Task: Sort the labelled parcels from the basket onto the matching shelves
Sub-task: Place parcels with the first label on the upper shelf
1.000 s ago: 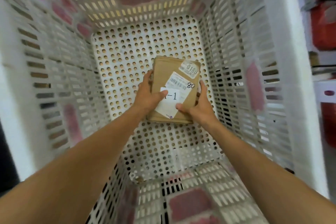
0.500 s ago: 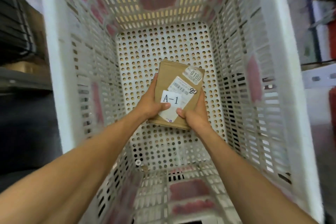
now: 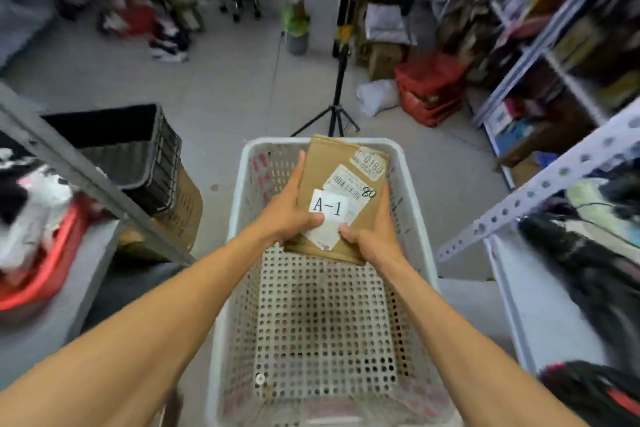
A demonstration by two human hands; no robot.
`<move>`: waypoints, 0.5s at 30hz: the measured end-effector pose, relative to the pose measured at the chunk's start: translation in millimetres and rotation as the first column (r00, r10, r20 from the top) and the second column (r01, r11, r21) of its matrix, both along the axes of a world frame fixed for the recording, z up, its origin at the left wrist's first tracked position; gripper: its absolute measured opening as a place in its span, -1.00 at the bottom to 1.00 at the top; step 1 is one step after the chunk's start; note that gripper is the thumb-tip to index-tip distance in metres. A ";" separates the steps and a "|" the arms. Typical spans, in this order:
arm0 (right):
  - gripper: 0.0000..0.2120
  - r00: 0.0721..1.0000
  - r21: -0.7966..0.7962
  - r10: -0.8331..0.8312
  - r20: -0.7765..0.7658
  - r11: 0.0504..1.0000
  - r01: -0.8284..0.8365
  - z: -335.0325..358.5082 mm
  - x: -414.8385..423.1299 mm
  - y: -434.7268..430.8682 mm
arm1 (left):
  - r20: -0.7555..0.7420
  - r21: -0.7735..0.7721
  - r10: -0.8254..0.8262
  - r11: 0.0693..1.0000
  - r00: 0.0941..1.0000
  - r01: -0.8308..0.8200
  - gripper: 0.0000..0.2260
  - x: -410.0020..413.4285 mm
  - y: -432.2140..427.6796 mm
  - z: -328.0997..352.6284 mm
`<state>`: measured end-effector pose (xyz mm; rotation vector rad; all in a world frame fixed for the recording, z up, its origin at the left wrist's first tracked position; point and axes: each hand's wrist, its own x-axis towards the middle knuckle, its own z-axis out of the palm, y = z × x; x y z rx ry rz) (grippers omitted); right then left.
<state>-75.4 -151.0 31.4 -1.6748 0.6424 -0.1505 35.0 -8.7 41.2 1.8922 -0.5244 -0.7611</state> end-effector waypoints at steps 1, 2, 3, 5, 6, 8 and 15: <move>0.07 0.999 0.002 0.005 0.035 1.000 -0.005 20.5 -2.8 2.7 | 0.034 -0.024 0.000 1.000 0.999 0.001 0.04 -2.4 3.8 20.2; 0.08 0.998 0.008 0.007 0.066 1.000 -0.007 39.1 -6.2 7.0 | 0.060 -0.039 0.003 0.999 0.998 0.000 0.03 -5.5 8.2 38.5; 0.07 0.995 0.001 0.007 0.098 1.000 -0.007 57.3 -10.4 11.6 | 0.089 -0.054 0.007 0.999 0.996 -0.002 0.02 -8.6 12.8 55.9; 0.08 0.987 -0.047 0.002 0.160 0.999 0.006 90.6 -21.0 22.9 | 0.121 -0.106 -0.002 0.994 0.993 0.015 0.02 -15.0 24.5 86.6; 0.09 0.983 -0.076 -0.001 0.183 0.997 0.015 105.4 -26.7 28.7 | 0.132 -0.131 -0.011 0.991 0.991 0.029 0.02 -18.1 30.6 100.5; 0.07 0.974 -0.105 -0.010 0.227 0.994 0.035 137.2 -39.9 42.5 | 0.161 -0.191 -0.038 0.979 0.986 0.069 0.02 -26.3 42.5 127.7; 0.11 0.942 -0.245 -0.123 0.313 0.948 0.205 223.6 -106.9 94.5 | 0.366 -0.264 -0.154 0.928 0.918 0.261 0.00 -73.6 80.1 225.5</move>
